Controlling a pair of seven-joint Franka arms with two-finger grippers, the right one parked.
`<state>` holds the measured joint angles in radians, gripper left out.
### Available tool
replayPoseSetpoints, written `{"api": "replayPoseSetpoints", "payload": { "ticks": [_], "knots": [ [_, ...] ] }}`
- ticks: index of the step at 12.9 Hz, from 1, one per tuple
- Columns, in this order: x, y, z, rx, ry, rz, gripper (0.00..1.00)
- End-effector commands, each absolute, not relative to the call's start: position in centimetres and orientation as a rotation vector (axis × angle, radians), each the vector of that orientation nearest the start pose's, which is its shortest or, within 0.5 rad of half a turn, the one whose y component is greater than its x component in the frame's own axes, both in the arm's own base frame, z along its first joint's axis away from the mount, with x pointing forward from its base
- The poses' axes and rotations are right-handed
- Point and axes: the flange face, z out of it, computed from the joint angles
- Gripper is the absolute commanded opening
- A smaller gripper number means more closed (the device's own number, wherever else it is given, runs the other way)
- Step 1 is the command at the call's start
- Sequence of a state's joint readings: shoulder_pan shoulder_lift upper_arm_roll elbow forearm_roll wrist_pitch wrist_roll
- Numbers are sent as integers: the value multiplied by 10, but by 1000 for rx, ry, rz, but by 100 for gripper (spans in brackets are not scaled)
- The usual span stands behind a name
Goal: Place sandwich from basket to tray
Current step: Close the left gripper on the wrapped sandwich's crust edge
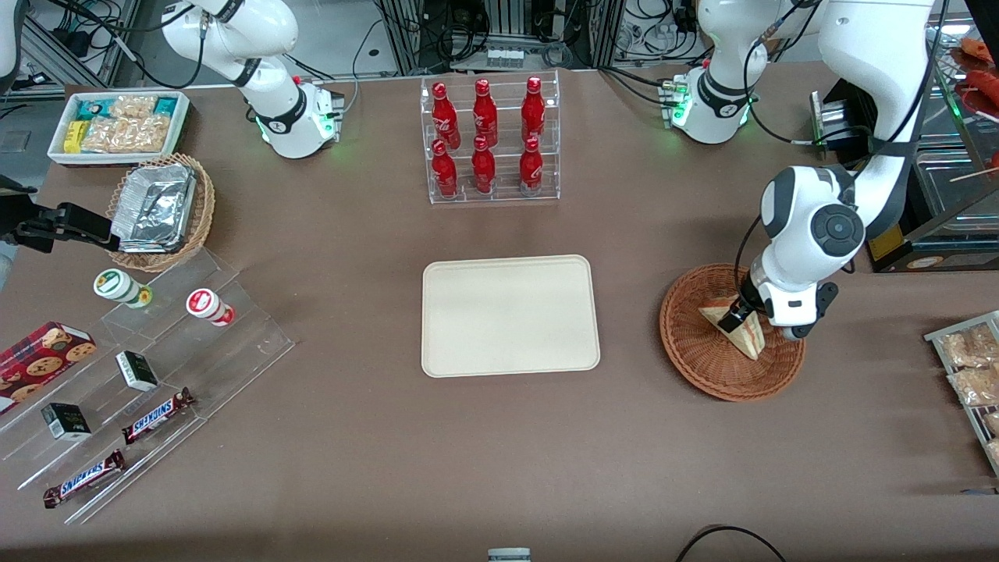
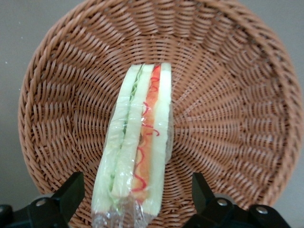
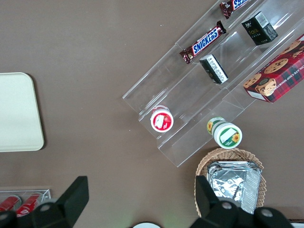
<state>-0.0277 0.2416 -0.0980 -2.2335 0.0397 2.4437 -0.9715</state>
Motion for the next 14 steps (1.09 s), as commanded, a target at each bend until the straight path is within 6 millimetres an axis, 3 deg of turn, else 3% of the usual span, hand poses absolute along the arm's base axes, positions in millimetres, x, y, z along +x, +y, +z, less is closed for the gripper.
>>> {"api": "replayPoseSetpoints", "payload": {
  "ticks": [1,2,3,4,5,9,11,13,14],
  "knots": [
    [539,-64,247,-2849,-1254,34,100],
    [538,-64,247,-2849,-1249,34,100],
    [538,-64,246,-2846,-1247,37,87],
    [537,-63,246,-2846,-1246,39,40],
    [536,-63,245,-2845,-1240,38,0],
    [536,-62,251,-2830,-1156,45,0],
    [536,-64,266,-2806,-1087,54,0],
    [549,-76,291,-2803,-1065,49,0],
    [554,-92,306,-2809,-1029,57,0]
  ]
}}
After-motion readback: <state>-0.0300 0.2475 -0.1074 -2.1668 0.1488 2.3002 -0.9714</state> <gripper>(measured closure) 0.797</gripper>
